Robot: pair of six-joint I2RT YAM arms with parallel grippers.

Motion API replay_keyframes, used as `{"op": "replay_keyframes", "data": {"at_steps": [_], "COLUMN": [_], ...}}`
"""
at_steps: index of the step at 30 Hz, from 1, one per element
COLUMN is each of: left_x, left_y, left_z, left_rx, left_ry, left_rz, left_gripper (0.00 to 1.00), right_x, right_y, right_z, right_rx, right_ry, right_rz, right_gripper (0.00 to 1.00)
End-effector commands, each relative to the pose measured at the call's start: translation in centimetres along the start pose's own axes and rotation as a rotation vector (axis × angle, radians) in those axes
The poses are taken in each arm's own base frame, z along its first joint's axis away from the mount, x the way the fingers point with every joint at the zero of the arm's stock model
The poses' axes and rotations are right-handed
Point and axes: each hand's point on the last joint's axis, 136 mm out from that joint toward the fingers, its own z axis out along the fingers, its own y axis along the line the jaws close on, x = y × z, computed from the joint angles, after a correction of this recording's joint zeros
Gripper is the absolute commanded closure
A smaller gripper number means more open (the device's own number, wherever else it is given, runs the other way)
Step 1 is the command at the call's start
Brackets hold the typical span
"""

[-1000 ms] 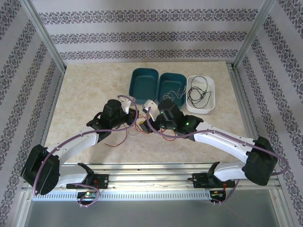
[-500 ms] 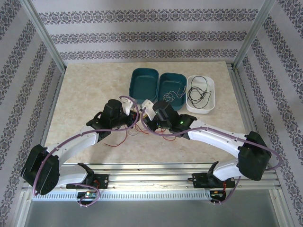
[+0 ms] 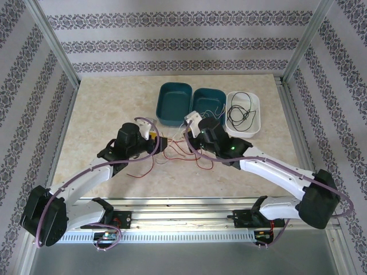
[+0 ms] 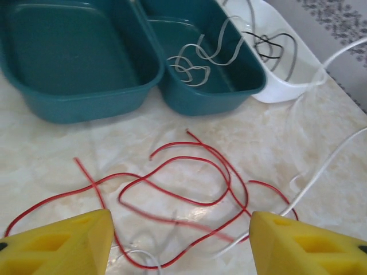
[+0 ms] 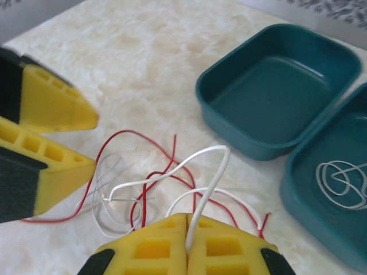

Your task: Untangle the cables

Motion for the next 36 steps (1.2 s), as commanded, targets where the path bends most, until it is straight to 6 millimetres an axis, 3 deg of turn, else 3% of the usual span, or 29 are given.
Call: {"op": "replay_keyframes", "data": {"at_steps": [1,5,13,23,27,30,36], "left_x": [0.2,1.6,2.8,5.1,5.5,5.4,5.2], "left_y": [3.1,5.8,7.8,9.8,10.0,9.8,9.5], "left_z": [-0.6,-0.5,0.2,0.6,0.8,1.0,1.2], "left_rx": [-0.144,-0.280,-0.370,-0.431,-0.427,-0.420,-0.404], "left_ry": [-0.016,0.016,0.027,0.082,0.094,0.099,0.104], "left_rz": [-0.072,-0.123,-0.215,-0.332,-0.352,-0.355,-0.369], "left_gripper": [0.35,0.35,0.34,0.33,0.33,0.33,0.33], "right_x": [-2.4,-4.8,-9.2,-11.3,-10.8,-9.8,-7.1], "right_y": [-1.0,-0.8,0.1,-0.2,-3.2,-6.7,-12.5], "right_z": [-2.0,-3.8,-7.3,-9.2,-8.5,-7.4,-3.7], "right_rx": [0.042,0.023,-0.046,-0.096,0.012,0.133,0.250], "right_ry": [-0.063,-0.107,-0.212,-0.262,-0.223,-0.156,-0.016], "right_rz": [0.078,0.128,0.190,0.233,0.302,0.403,0.554], "right_gripper": [1.00,1.00,1.00,1.00,1.00,1.00,1.00]}}
